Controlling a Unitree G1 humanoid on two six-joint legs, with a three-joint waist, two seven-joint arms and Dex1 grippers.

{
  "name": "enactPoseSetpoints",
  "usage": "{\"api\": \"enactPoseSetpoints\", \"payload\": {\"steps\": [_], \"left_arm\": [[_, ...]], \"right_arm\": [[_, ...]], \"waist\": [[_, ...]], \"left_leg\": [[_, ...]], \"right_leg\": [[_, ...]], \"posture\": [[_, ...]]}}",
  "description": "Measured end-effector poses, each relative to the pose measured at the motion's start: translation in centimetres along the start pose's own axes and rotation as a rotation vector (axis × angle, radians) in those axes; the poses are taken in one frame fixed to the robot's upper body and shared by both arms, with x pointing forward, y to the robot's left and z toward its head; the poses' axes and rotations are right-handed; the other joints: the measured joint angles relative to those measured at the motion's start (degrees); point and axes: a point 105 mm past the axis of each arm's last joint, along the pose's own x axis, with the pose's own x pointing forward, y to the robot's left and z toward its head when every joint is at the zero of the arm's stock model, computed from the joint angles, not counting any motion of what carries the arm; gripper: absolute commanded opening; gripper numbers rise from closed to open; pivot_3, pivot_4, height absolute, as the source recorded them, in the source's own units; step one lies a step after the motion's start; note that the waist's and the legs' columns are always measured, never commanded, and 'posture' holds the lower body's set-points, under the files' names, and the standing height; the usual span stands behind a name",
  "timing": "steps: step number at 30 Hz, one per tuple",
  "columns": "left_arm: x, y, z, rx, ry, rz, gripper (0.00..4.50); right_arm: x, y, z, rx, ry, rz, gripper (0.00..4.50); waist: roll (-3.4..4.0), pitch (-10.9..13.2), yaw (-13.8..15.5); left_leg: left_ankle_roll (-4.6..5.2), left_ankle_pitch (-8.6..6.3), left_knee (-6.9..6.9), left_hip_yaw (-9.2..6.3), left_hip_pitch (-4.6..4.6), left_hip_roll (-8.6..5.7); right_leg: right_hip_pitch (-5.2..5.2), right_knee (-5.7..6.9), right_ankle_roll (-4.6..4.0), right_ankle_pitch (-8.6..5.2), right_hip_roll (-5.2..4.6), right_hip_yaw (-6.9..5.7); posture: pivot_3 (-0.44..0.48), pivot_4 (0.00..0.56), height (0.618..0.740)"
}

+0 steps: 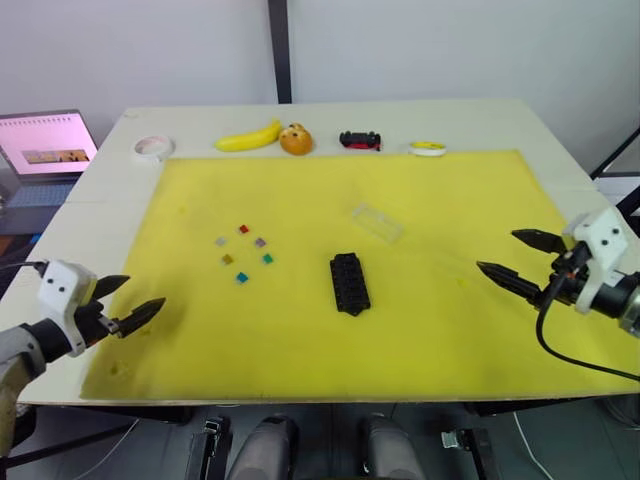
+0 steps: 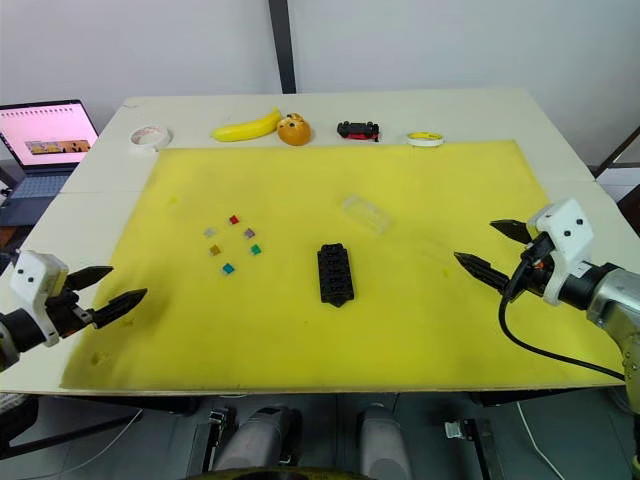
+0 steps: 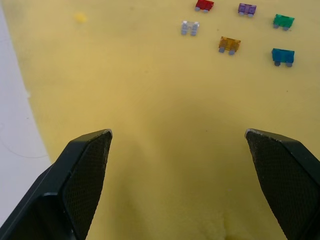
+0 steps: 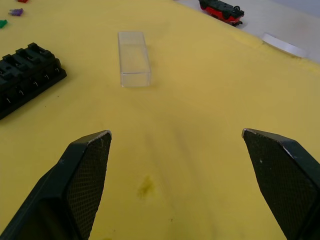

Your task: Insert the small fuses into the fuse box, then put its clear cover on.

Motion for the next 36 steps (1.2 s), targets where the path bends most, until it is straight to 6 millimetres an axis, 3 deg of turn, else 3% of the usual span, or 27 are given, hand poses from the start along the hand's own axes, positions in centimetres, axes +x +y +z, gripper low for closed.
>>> {"api": "enactPoseSetpoints", "payload": {"steps": [13,17,22,24,29,36], "left_arm": [[0.6,-1.5,1.3,-0.017,0.015,-0.017,4.50],[1.3,-2.4,2.3,-0.102,0.000,-0.068,4.50],[2.0,-3.5,3.7,-0.239,-0.012,-0.149,4.50],[2.1,-3.8,4.0,-0.352,-0.004,-0.194,4.50],[3.4,-5.4,4.3,-0.672,0.061,-0.360,4.50],[4.4,-6.3,3.6,-0.956,0.126,-0.429,4.50]], "right_arm": [[0.1,-0.3,0.2,0.002,-0.008,-0.006,4.44],[0.8,0.2,0.6,-0.010,-0.016,0.015,4.44],[1.8,1.6,2.5,-0.056,-0.063,0.072,4.44],[2.5,3.0,3.4,-0.036,-0.091,0.124,4.44],[4.5,8.9,6.4,-0.011,-0.182,0.379,4.44],[6.2,12.6,8.0,0.016,-0.230,0.517,4.44]], "waist": [[0.00,0.01,-0.01],[0.00,0.01,-0.04],[0.02,0.03,-0.09],[0.00,0.03,-0.32],[-0.01,0.06,-0.50],[-0.24,0.16,-0.54]], "left_leg": [[0.00,0.00,0.00,0.00,0.00,0.00],[0.00,0.00,0.02,-0.01,0.00,0.00],[-0.01,0.00,0.02,-0.02,0.00,0.00],[-0.02,0.01,0.02,-0.03,0.01,0.00],[-0.02,0.02,0.06,-0.09,0.01,-0.01],[-0.11,0.07,0.05,-0.10,0.00,-0.03]], "right_leg": [[0.00,0.01,0.00,0.00,0.02,0.00],[0.00,0.04,0.01,0.00,0.02,-0.01],[-0.03,0.07,0.01,0.01,0.05,-0.01],[-0.04,0.11,0.01,0.01,0.07,-0.02],[-0.05,0.17,0.02,0.01,0.23,-0.07],[-0.16,0.21,0.03,0.01,0.25,-0.02]], "posture": [[0.000,0.150,0.740],[0.000,0.150,0.740],[0.000,0.150,0.740],[0.000,0.150,0.740],[0.000,0.150,0.740],[0.000,0.150,0.740]]}}
